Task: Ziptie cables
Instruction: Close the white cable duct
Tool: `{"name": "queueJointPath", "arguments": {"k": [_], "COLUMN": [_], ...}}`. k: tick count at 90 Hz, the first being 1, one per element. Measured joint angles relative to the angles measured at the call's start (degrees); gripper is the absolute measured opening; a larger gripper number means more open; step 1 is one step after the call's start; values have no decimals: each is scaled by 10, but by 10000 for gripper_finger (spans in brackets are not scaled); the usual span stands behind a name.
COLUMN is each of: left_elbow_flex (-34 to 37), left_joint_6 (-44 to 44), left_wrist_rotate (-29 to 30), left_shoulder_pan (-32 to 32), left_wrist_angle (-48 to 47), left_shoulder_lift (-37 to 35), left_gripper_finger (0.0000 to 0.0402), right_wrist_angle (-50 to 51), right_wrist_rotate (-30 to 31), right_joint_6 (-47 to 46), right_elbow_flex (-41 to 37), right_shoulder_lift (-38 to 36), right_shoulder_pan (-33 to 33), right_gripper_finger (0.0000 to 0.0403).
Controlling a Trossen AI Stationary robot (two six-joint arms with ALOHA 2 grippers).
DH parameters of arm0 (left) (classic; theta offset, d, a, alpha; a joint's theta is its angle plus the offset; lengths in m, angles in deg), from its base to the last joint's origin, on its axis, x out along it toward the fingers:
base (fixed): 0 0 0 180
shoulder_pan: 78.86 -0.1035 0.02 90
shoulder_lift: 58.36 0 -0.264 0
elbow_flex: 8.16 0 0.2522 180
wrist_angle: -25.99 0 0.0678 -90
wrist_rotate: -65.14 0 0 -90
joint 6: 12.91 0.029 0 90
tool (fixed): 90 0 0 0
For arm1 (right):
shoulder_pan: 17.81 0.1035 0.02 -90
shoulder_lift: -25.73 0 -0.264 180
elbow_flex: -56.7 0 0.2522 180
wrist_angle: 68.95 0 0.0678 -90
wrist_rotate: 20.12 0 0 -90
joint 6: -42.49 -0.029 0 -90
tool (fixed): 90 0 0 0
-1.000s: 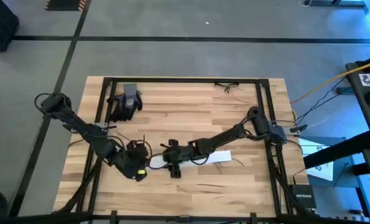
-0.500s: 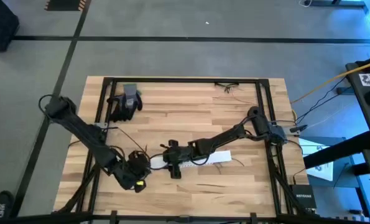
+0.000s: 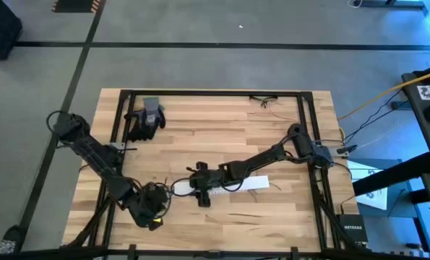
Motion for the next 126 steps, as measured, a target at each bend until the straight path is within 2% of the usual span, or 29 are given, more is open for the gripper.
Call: {"name": "queueJointPath", "arguments": {"k": [16, 44, 64, 84, 93, 105, 117, 126], "left_elbow_flex": [0, -14, -5, 36, 52, 54, 40, 19], "left_joint_6": [-30, 55, 70, 104, 97, 84, 92, 111], "left_wrist_rotate": [51, 57, 51, 16, -9, -27, -40, -62], "left_shoulder_pan": [-4, -32, -35, -37, -44, -53, -59, -69], "left_wrist_angle": [-84, -89, -183, -122, -104, -101, -111, -127], "left_shoulder_lift": [0, -37, -37, -37, -37, -37, -40, -47], "left_gripper_finger": [0, 0, 0, 4, 29, 89, 153, 182], "right_wrist_angle": [1, -2, -2, -3, -3, -3, -3, -3], "right_wrist_rotate": [6, 5, 2, 2, 1, -3, -3, -4], "right_joint_6": [-2, 1, 1, 3, 4, 5, 5, 5], "right_elbow_flex": [0, 0, 0, 0, 0, 0, 0, 0], "right_shoulder_lift": [0, 0, 0, 0, 0, 0, 0, 0], "right_shoulder_pan": [0, 0, 0, 0, 0, 0, 1, 1], "right_gripper_finger": [227, 227, 227, 227, 227, 227, 227, 227]}}
